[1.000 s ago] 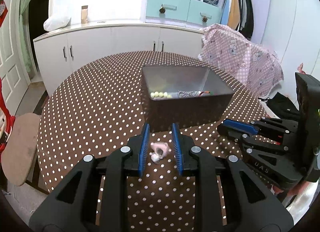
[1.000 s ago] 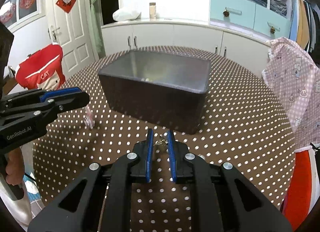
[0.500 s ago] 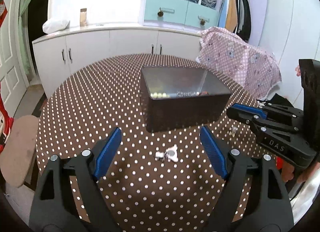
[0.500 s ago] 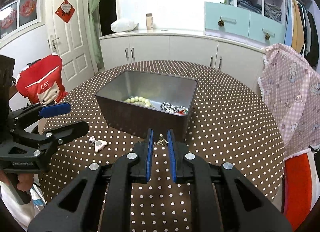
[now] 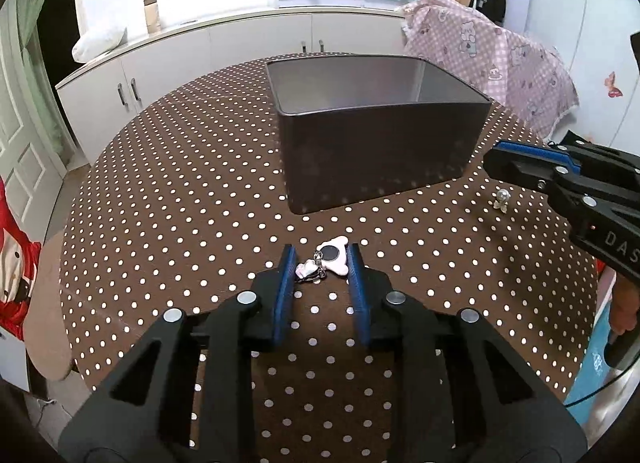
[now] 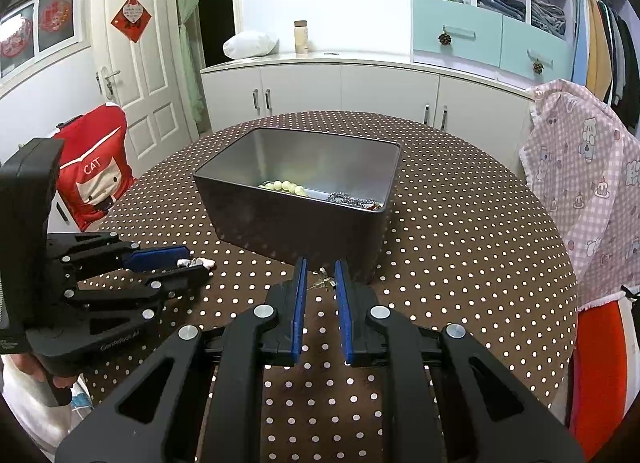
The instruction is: Organize jewelry
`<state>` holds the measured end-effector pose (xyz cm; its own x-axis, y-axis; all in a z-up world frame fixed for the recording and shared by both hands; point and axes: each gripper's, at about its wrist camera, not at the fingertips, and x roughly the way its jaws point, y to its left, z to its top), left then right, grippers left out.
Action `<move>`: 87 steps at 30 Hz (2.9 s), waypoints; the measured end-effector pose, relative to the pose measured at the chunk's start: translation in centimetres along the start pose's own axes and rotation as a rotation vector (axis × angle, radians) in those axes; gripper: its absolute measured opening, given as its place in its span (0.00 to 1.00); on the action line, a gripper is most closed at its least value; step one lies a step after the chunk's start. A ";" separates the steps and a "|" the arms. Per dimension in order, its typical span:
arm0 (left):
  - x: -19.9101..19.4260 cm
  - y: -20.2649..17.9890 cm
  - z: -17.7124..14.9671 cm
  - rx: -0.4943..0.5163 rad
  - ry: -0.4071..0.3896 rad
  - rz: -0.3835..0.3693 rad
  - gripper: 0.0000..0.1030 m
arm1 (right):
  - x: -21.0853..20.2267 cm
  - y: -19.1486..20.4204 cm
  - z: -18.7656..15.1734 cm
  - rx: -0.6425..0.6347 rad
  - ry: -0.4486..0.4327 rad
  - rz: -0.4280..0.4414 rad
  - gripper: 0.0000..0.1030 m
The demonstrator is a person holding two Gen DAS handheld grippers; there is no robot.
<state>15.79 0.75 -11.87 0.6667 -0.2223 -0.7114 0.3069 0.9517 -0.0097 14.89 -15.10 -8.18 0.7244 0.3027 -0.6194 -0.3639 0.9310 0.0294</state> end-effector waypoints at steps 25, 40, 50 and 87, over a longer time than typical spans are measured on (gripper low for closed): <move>-3.1 0.3 5.2 -0.024 -0.169 -0.008 0.25 | 0.0 -0.7 3.8 -0.024 -0.073 -0.020 0.12; -2.0 0.5 6.1 -0.041 -0.182 0.009 0.58 | 0.8 -2.6 4.5 -0.004 -0.072 -0.037 0.34; -2.0 0.5 6.1 -0.041 -0.170 0.006 0.58 | -0.3 -3.5 4.0 0.020 -0.077 -0.057 0.36; 0.9 5.9 7.4 -0.259 0.007 -0.027 0.63 | 0.5 -4.1 -1.7 0.100 0.070 0.042 0.31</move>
<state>23.25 4.59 -7.38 0.6556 -0.2476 -0.7134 0.1394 0.9682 -0.2079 15.78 -19.11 -9.99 0.6658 0.3297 -0.6693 -0.3302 0.9346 0.1319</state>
